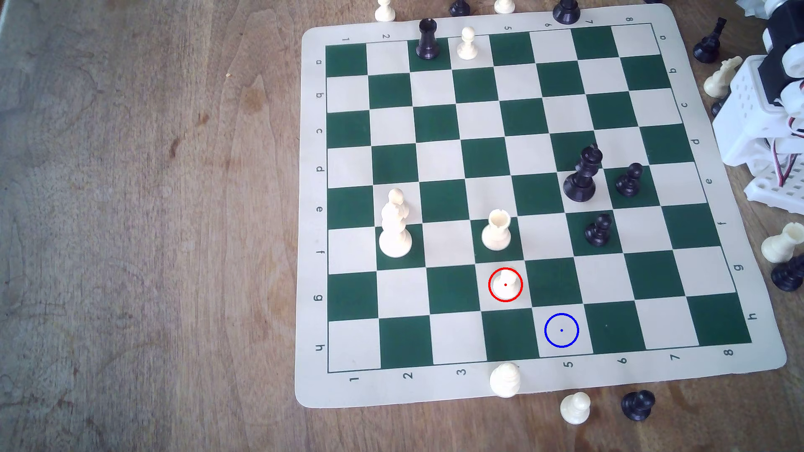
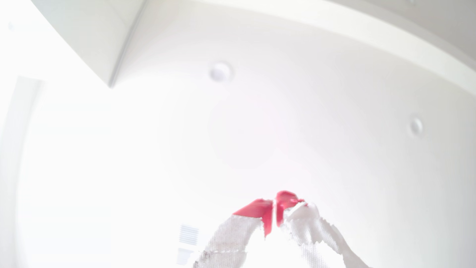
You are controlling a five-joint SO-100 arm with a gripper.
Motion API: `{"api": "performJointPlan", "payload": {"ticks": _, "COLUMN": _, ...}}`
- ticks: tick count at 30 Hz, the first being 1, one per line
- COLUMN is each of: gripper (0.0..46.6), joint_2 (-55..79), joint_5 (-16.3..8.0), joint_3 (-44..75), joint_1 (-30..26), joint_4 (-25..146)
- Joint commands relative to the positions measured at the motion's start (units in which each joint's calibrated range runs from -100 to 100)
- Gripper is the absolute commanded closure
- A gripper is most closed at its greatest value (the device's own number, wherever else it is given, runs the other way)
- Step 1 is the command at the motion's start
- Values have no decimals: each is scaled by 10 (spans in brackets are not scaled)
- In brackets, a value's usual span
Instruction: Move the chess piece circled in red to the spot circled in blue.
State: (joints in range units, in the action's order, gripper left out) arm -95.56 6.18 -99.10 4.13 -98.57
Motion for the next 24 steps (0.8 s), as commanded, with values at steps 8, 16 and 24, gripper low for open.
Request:
{"api": "performJointPlan", "payload": {"ticks": 8, "gripper": 464, "joint_2": -3, "joint_5": 6, "joint_3": -8, "joint_1": 3, "joint_4": -12}}
{"api": "performJointPlan", "payload": {"ticks": 16, "gripper": 464, "joint_2": -3, "joint_5": 6, "joint_3": -8, "joint_1": 3, "joint_4": -12}}
{"api": "performJointPlan", "payload": {"ticks": 24, "gripper": 464, "joint_2": -3, "joint_5": -61, "joint_3": -8, "joint_1": -53, "joint_4": -9}}
